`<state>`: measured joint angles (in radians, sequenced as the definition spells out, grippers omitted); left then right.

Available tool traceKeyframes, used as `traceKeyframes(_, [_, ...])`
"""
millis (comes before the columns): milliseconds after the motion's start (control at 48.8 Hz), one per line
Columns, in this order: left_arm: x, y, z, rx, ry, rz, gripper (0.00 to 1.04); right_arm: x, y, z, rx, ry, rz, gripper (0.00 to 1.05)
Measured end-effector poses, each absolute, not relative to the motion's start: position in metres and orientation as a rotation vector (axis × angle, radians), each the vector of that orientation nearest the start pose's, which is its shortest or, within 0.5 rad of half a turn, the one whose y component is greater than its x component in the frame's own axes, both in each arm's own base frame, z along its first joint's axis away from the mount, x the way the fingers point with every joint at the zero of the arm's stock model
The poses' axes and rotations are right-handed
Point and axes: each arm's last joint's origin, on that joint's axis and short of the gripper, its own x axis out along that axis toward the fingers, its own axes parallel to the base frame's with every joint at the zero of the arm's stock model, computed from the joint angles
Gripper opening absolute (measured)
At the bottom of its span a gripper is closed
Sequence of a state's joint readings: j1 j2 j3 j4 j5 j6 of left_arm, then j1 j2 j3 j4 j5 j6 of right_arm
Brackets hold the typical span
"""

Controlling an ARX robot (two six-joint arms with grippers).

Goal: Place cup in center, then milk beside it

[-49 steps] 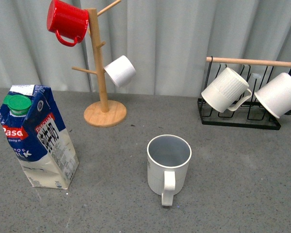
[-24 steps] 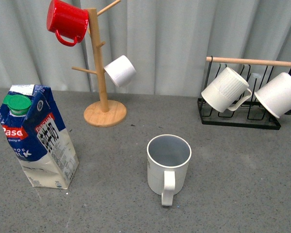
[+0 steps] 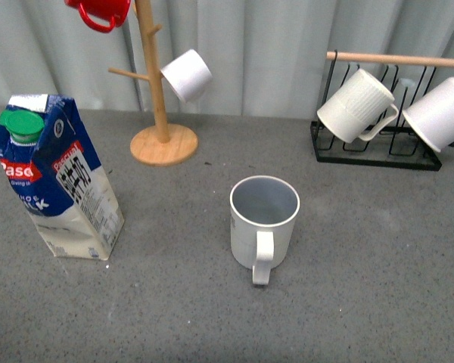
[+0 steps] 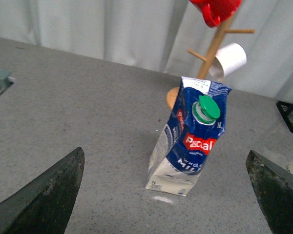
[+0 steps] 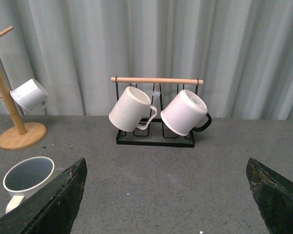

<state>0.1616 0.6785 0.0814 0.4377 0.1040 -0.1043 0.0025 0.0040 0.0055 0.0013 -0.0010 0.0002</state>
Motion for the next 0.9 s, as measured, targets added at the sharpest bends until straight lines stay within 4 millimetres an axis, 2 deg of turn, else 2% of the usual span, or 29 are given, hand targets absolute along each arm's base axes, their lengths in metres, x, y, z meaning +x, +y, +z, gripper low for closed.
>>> traceKeyframes(82, [0.170,0.019,0.159,-0.088,0.226,0.001,0.98,0.098,0.000,0.165,0.000,-0.003,0.003,0.95])
traceKeyframes(205, [0.192,0.015,0.140,-0.073,0.336,-0.030,0.98,0.098,0.000,0.165,0.000,-0.003,0.004,0.95])
traceKeyframes(410, [0.207,0.007,0.119,-0.058,0.459,-0.084,0.98,0.098,0.000,0.165,0.000,-0.002,0.004,0.95])
traceKeyframes(901, [0.239,-0.003,0.104,0.014,0.504,-0.138,0.98,0.098,0.000,0.165,0.000,-0.002,0.004,0.95])
